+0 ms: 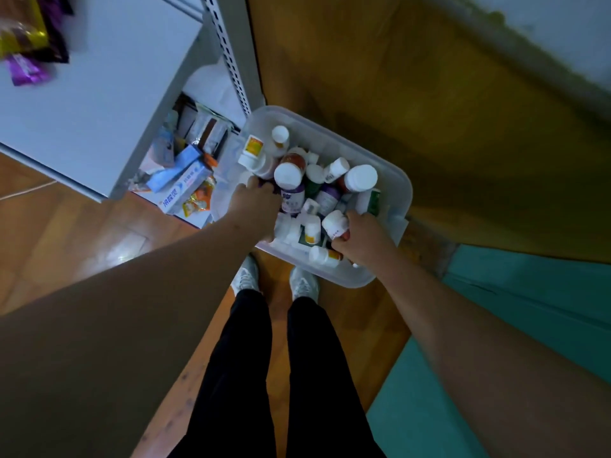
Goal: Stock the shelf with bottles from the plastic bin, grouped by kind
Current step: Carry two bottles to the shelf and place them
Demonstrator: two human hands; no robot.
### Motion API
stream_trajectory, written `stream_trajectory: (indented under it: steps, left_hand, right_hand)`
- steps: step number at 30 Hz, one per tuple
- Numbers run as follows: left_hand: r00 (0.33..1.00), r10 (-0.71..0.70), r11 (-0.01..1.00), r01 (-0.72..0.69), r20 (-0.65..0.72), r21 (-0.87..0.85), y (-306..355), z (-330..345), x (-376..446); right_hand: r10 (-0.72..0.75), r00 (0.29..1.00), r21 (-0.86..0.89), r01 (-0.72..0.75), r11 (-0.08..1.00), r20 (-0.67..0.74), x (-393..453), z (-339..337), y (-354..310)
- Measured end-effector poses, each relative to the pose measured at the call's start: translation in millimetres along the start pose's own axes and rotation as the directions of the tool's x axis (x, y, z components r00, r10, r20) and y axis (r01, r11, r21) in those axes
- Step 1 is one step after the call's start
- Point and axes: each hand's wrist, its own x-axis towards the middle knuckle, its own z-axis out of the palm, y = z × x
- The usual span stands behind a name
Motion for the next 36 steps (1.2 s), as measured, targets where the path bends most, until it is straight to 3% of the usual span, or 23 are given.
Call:
stream_trajectory:
  steps: [5, 9, 13, 15, 18, 20, 24, 28, 36]
  left_hand:
    - [0.993, -0.117, 0.926, 0.107, -0.004, -0.363, -13, -32, -44]
    - [0.982, -0.189, 0.671, 0.145, 0.021, -0.727, -19, -68, -106]
    - [0.943, -0.312, 0.247, 0.195, 0.112, -0.949, -20, -92, -188]
    - [0.909, -0.373, -0.052, 0.181, 0.187, -0.982, -21, -93, -227]
    - [0.87, -0.387, -0.582, 0.027, 0.306, -0.813, -21, -89, -282]
    - [0.862, -0.374, -0.758, -0.072, 0.341, -0.649, -24, -86, -316]
    - [0.817, -0.463, -0.788, -0.203, 0.343, -0.581, -48, -70, -372]
    - [0.755, -0.601, -0.684, -0.316, 0.262, -0.658, -89, -50, -426]
    - [0.542, -0.806, -0.555, -0.552, 0.238, -0.623, -192, -27, -511]
  right_hand:
    - [0.015, 0.99, 0.26, 0.023, 0.965, -0.14, -38, -33, -13]
    - [-0.071, 0.975, 0.367, 0.146, 0.919, -0.212, -81, -71, -40]
    - [-0.154, 0.962, 0.46, 0.245, 0.853, -0.226, -132, -107, -79]
    - [-0.238, 0.956, 0.517, 0.294, 0.804, -0.173, -157, -117, -99]
    - [-0.366, 0.924, 0.586, 0.357, 0.727, -0.109, -187, -123, -141]
    - [-0.459, 0.887, 0.614, 0.392, 0.685, -0.053, -203, -123, -178]
    - [-0.634, 0.773, 0.582, 0.508, 0.635, 0.016, -240, -110, -252]
    - [-0.709, 0.703, 0.528, 0.581, 0.62, 0.059, -272, -84, -322]
    - [-0.82, 0.571, 0.498, 0.719, 0.485, -0.026, -325, -75, -472]
